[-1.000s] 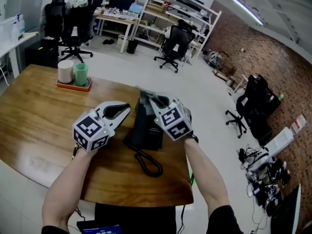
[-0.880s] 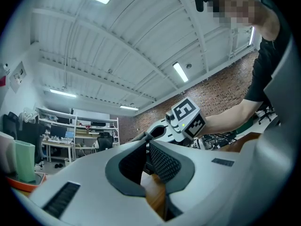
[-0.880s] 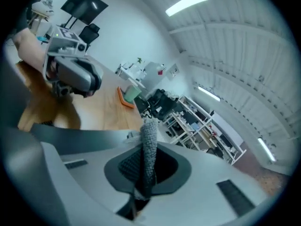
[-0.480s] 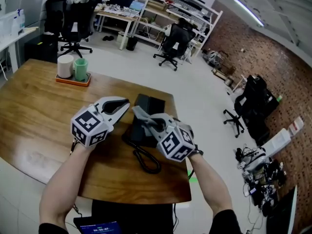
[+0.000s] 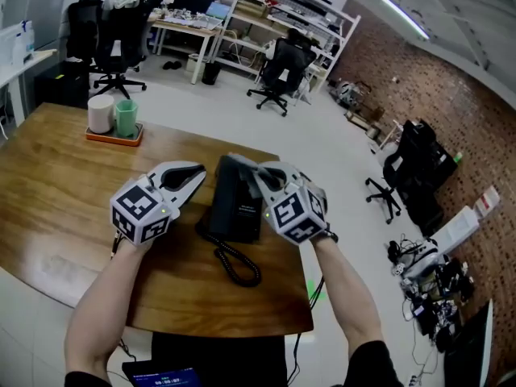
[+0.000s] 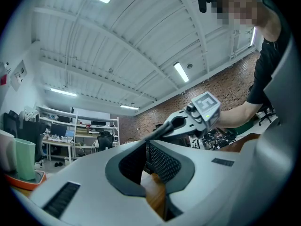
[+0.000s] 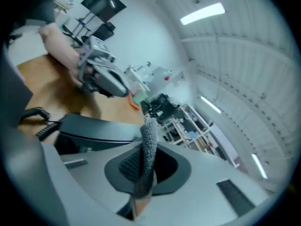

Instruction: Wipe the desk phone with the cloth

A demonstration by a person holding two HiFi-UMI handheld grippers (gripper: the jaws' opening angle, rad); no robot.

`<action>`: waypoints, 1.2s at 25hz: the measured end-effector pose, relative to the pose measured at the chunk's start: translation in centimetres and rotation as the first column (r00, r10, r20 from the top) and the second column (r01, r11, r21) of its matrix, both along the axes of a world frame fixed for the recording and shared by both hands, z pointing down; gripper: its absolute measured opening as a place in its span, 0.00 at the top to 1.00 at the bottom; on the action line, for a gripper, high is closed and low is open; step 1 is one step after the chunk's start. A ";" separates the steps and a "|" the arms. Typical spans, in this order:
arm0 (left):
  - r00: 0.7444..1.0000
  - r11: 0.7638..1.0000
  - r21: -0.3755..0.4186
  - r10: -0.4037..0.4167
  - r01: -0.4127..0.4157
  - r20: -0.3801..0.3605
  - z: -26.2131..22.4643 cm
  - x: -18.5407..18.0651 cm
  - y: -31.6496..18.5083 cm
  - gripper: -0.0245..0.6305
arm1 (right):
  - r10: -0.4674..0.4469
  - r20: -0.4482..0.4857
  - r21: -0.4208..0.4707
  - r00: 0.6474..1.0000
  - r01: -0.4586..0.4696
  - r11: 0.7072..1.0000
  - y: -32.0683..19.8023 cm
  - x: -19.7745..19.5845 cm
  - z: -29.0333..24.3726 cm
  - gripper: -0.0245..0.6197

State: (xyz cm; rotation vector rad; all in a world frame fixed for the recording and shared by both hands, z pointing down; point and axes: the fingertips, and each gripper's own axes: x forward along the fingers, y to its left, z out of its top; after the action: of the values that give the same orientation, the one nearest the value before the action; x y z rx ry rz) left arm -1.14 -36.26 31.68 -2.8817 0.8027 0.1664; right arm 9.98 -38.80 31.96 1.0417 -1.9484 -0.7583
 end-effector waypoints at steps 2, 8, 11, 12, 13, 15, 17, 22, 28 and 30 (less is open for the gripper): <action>1.000 1.000 -0.003 -0.004 0.004 -0.006 0.1 -0.1 -0.1 0.95 | 0.072 -0.017 0.039 0.997 -0.071 0.997 -3.1 0.7 -0.5 0.92; 1.000 1.000 0.006 0.000 0.000 0.004 -0.2 0.2 0.2 0.95 | 0.015 -0.227 -0.002 0.974 -0.015 1.000 -2.3 -0.2 3.1 0.92; 1.000 1.000 0.011 -0.002 0.002 0.006 -0.3 0.1 0.2 0.95 | -0.074 -0.232 -0.079 0.970 0.057 0.995 1.1 -1.3 4.4 0.92; 1.000 1.000 0.010 -0.002 0.002 0.007 -0.3 0.1 0.1 0.95 | -0.107 -0.245 -0.105 0.964 0.083 0.991 2.5 -1.6 5.0 0.92; 1.000 1.000 0.009 -0.001 0.001 0.007 -0.2 0.2 0.1 0.95 | -0.144 -0.265 -0.130 0.954 0.113 0.985 4.2 -1.9 5.7 0.92; 1.000 1.000 0.006 0.000 0.000 0.008 -0.2 0.1 0.1 0.95 | -0.223 -0.314 -0.177 0.923 0.174 0.969 7.6 -2.7 7.2 0.92; 1.000 1.000 0.006 0.001 -0.001 0.010 -0.3 0.0 0.1 0.95 | -0.300 -0.361 -0.241 0.883 0.223 0.945 10.4 -3.1 8.6 0.92; 1.000 1.000 0.003 0.001 -0.001 0.013 -0.1 0.1 0.0 0.95 | -0.320 -0.240 -0.282 0.916 0.250 0.926 10.6 -2.1 6.9 0.92; 1.000 1.000 0.000 0.000 0.000 0.005 0.1 0.0 0.1 0.95 | 0.048 0.059 -0.007 0.997 -0.048 0.999 -1.3 1.8 -0.4 0.92; 1.000 1.000 0.002 -0.003 0.003 0.005 0.1 0.0 0.2 0.95 | 0.096 0.076 -0.023 0.993 -0.095 0.995 -3.6 2.1 0.3 0.92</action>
State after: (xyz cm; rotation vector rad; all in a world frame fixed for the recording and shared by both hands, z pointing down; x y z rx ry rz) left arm -1.19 -36.08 31.83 -2.8781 0.8049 0.1595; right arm 12.08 -42.38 32.27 1.1588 -1.9513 -0.6546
